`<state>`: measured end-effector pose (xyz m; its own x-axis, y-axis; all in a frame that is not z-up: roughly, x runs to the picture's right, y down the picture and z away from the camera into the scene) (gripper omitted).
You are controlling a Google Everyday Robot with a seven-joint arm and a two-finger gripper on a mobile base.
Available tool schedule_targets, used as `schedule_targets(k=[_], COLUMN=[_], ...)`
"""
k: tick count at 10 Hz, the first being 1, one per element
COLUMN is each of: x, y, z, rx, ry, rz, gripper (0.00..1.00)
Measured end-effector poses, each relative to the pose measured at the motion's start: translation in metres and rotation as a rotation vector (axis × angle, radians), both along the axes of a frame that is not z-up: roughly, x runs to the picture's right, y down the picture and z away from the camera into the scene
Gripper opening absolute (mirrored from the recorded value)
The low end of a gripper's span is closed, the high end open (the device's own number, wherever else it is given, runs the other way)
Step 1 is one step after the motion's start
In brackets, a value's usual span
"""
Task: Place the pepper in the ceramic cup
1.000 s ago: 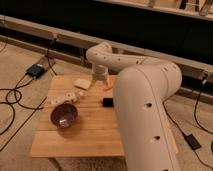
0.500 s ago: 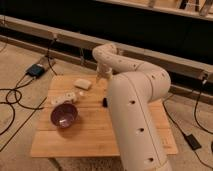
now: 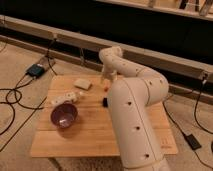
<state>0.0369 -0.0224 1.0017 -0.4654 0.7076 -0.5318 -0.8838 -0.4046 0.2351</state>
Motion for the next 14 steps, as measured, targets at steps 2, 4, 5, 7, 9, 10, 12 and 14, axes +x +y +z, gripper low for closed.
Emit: schedule_targets(k=[2, 4, 5, 7, 9, 10, 12, 14], x=[0.009, 0.013, 0.013, 0.013, 0.015, 0.017, 0.020, 0.021], y=[0.001, -0.001, -0.002, -0.005, -0.005, -0.005, -0.004, -0.001], z=[0.008, 0.015, 0.018, 0.025, 0.031, 0.034, 0.037, 0.037], rx=[-0.006, -0.005, -0.002, 0.002, 0.004, 0.002, -0.004, -0.014], ry=[0.023, 0.040, 0.047, 0.059, 0.065, 0.066, 0.065, 0.054], rz=[-0.006, -0.008, -0.005, -0.005, -0.005, -0.011, -0.018, -0.022], gripper=[0.65, 0.65, 0.65, 0.65, 0.65, 0.65, 0.60, 0.38])
